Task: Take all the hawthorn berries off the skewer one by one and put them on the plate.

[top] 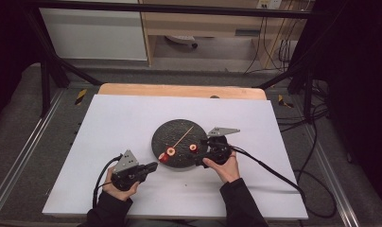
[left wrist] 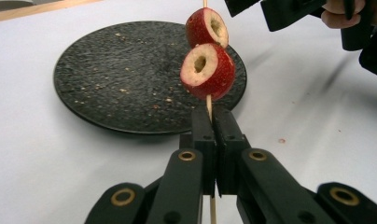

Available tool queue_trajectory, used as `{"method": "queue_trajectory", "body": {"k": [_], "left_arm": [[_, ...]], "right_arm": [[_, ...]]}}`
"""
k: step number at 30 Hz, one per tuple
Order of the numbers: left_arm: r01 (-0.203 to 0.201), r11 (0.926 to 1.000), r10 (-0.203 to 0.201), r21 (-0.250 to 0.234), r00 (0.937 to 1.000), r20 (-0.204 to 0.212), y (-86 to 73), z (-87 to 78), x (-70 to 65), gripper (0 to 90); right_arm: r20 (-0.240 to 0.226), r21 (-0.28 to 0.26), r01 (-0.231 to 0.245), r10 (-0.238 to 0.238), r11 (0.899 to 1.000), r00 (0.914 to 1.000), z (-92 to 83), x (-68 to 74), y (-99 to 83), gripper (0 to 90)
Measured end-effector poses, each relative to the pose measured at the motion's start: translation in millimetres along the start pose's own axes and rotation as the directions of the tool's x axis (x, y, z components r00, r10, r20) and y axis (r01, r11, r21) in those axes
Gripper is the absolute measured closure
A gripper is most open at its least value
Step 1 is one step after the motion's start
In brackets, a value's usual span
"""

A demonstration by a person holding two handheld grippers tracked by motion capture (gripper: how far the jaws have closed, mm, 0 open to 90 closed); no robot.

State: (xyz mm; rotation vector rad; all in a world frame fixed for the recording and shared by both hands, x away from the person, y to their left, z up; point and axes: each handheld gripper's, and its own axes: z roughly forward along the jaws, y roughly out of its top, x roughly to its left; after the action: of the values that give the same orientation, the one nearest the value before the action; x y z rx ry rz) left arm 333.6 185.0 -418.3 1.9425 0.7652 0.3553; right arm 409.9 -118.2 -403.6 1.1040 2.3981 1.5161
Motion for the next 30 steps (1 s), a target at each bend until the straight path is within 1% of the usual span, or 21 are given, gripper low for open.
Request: {"method": "queue_trajectory", "body": {"k": [2,5,8,10,11,14,15,16,18,19,20,21,23,24,25,26,30], "left_arm": [[-0.006,1.0,0.006,0.003,1.0,0.007,0.1,2.2,-2.8,88.0],[-0.012,0.9999,0.012,0.008,0.9998,0.014,0.3,4.4,-5.9,88.0],[-0.023,0.9996,0.022,0.014,0.9995,0.024,0.3,7.5,-10.3,88.0],[-0.029,0.9994,0.029,0.018,0.9991,0.031,0.5,9.3,-13.1,87.9],[-0.033,0.9993,0.033,0.018,0.9989,0.033,0.5,10.2,-14.5,87.9],[-0.044,0.9988,0.043,0.021,0.9981,0.044,0.5,12.4,-18.3,88.0],[-0.045,0.9988,0.044,0.019,0.9979,0.047,0.5,12.9,-19.5,88.0],[-0.049,0.9986,0.048,0.021,0.9976,0.05,0.6,12.9,-20.2,88.0],[-0.053,0.9985,0.052,0.016,0.9971,0.055,0.8,12.8,-21.2,88.0],[-0.052,0.9985,0.052,0.013,0.997,0.057,0.9,12.7,-21.5,88.0],[-0.053,0.9985,0.052,0.013,0.9968,0.061,0.9,12.6,-21.7,88.0],[-0.054,0.9985,0.053,0.011,0.9967,0.061,0.8,12.5,-21.9,88.0],[-0.056,0.9984,0.055,0.007,0.9962,0.067,0.9,12.3,-22.0,88.0],[-0.057,0.9983,0.057,0.004,0.9961,0.068,1.0,12.1,-22.1,88.0],[-0.057,0.9983,0.057,0.001,0.9959,0.071,1.0,12.0,-22.2,88.0],[-0.056,0.9984,0.056,-0.002,0.9958,0.073,1.0,12.0,-22.4,88.0],[-0.057,0.9983,0.058,-0.006,0.9949,0.082,1.0,11.7,-22.4,88.0]], "right_arm": [[-0.021,-0.002,0.002,-0.002,1.0,0.9998,-1.0,3.7,-2.0,8.9],[-0.059,-0.012,-0.009,0.009,1.0,0.9982,-2.1,8.6,-4.9,10.4],[-0.086,-0.018,-0.018,0.016,1.0,0.9962,-2.5,11.7,-7.0,15.3],[-0.1,-0.02,-0.02,0.018,1.0,0.9948,-1.4,13.2,-8.5,18.5],[-0.1,-0.02,-0.02,0.018,1.0,0.9948,-1.4,13.2,-8.5,18.5],[-0.116,-0.018,-0.025,0.023,1.0,0.9929,0.7,14.3,-10.3,23.5],[-0.133,-0.015,-0.031,0.028,0.999,0.9908,1.6,14.6,-11.2,28.3],[-0.138,-0.015,-0.026,0.024,1.0,0.9901,2.2,14.5,-11.5,30.3],[-0.16,-0.008,-0.035,0.034,0.999,0.9866,2.8,14.9,-11.8,35.6],[-0.17,-0.007,-0.033,0.031,0.999,0.985,3.0,14.7,-11.9,37.2],[-0.17,-0.007,-0.033,0.031,0.999,0.985,3.0,14.7,-11.9,37.2],[-0.19,-0.006,-0.039,0.037,0.999,0.9811,3.1,14.8,-11.8,41.7],[-0.202,-0.001,-0.038,0.037,0.999,0.9786,3.0,14.2,-11.5,46.0],[-0.202,-0.001,-0.038,0.037,0.999,0.9786,3.0,14.2,-11.5,46.0],[-0.206,0.0,-0.038,0.037,0.999,0.9778,3.0,13.9,-11.3,48.0],[-0.222,0.006,-0.044,0.044,0.999,0.974,3.2,13.5,-11.0,51.4],[-0.251,0.009,-0.051,0.052,0.999,0.9667,4.0,12.9,-10.7,57.3]]}}
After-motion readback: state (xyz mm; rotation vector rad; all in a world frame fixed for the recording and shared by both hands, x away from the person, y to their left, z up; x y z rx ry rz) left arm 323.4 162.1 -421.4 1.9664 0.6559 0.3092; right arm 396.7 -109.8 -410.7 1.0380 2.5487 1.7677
